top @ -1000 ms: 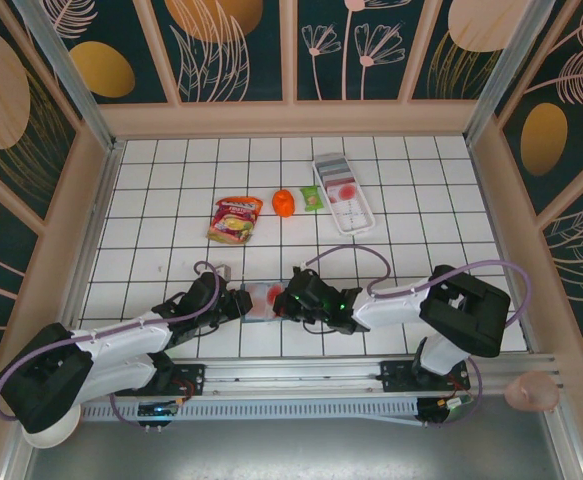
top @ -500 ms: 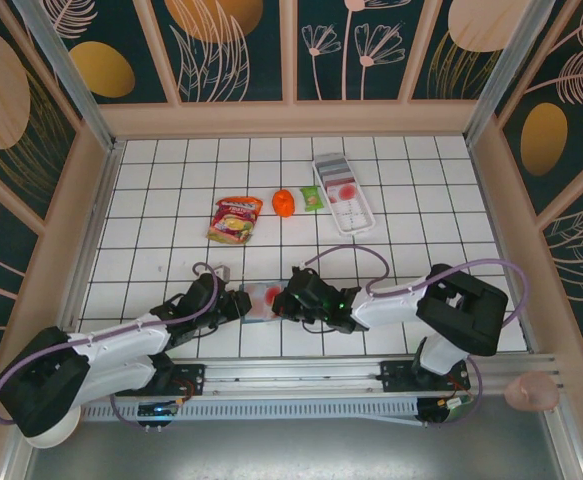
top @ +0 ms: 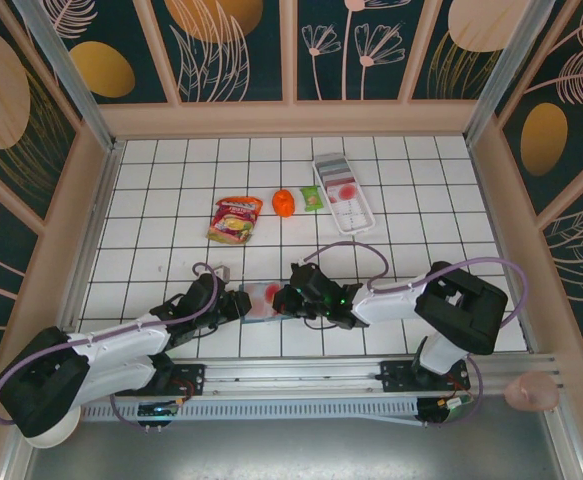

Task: Put the credit cards into the card holder

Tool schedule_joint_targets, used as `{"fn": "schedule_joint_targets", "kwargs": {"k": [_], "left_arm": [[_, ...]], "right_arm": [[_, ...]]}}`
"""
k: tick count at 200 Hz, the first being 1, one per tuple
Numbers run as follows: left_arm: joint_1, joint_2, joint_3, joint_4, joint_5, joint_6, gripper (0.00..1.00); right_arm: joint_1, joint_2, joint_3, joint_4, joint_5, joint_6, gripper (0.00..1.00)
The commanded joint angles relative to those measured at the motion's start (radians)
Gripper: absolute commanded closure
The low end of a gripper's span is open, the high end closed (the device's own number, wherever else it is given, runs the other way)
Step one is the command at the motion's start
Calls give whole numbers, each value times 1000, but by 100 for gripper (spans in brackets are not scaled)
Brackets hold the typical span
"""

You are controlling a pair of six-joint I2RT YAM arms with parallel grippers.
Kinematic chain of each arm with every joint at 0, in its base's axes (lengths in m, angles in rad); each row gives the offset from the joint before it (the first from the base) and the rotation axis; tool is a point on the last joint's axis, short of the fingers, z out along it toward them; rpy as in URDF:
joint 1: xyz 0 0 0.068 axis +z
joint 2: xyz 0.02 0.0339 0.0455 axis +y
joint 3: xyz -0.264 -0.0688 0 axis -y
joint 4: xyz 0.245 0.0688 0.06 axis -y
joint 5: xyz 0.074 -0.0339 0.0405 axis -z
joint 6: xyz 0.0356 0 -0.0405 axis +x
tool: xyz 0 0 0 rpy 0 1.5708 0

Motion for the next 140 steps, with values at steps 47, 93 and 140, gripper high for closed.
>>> {"fn": "schedule_joint_targets", "kwargs": {"k": [47, 93, 140], "left_arm": [[-6, 4, -13, -22, 2, 4, 73], [-6, 7, -14, -23, 4, 4, 73], [-6, -13, -22, -32, 2, 0, 73]], "right_arm": [[-3, 17, -55, 96, -48, 2, 100], [-5, 44, -54, 111, -44, 1, 100], [-24, 52, -54, 132, -34, -8, 99]]}}
